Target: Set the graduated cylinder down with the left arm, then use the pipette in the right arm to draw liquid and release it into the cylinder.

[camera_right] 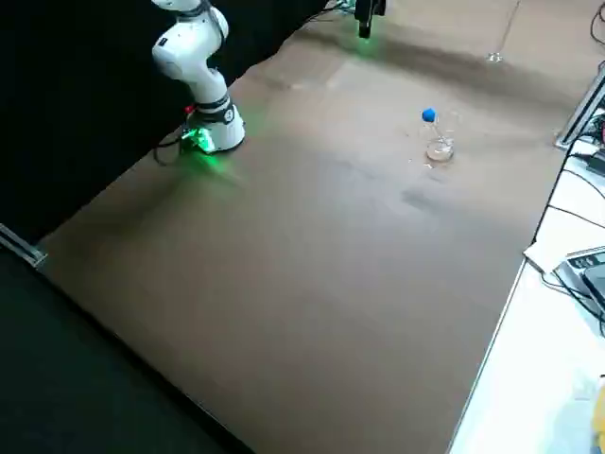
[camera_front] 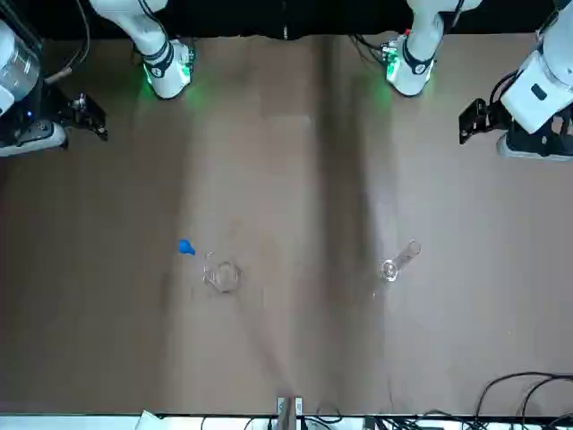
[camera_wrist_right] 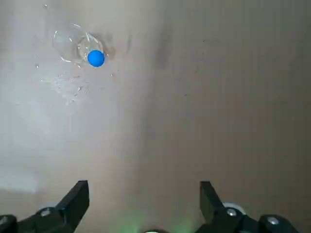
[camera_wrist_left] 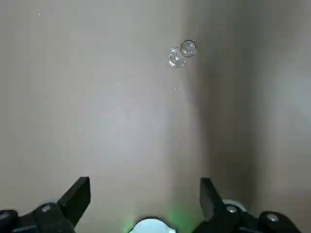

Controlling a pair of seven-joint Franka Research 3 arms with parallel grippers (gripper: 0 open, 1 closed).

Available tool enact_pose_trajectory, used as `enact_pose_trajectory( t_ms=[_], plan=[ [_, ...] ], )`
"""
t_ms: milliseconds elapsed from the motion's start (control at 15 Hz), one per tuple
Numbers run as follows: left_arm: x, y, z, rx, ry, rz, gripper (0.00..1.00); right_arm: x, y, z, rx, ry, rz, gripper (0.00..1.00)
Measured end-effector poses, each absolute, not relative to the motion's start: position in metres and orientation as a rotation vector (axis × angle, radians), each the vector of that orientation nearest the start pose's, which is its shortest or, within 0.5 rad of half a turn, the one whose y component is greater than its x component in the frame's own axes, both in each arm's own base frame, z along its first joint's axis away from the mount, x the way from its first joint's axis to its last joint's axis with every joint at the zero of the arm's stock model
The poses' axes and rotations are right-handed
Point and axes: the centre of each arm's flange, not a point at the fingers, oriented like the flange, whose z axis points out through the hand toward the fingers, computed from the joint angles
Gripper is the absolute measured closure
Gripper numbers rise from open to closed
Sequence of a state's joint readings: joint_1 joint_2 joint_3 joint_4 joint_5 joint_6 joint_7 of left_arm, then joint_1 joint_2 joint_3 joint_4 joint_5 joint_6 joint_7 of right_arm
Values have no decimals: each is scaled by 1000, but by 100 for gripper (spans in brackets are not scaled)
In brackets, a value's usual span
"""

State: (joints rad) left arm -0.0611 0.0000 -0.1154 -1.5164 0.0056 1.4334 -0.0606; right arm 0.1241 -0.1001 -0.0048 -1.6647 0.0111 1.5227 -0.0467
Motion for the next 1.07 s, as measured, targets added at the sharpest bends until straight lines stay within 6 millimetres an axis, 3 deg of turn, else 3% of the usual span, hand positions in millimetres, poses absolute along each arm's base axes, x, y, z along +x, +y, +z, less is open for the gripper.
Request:
enact_pose_trajectory(
  t_ms=[400,600,867,1067],
  plan=[
    [533,-94,638,-3120,165,122,0,515,76,630,-3119,-297,35,0],
    [540,-98,622,-3116,173,169,0,515,76,629,-3119,-292,39,0],
    [563,-90,578,-3105,255,282,0,519,50,622,-3124,-212,57,0],
    [579,-47,550,-3100,509,355,0,526,14,612,-3073,-74,66,0]
  ],
)
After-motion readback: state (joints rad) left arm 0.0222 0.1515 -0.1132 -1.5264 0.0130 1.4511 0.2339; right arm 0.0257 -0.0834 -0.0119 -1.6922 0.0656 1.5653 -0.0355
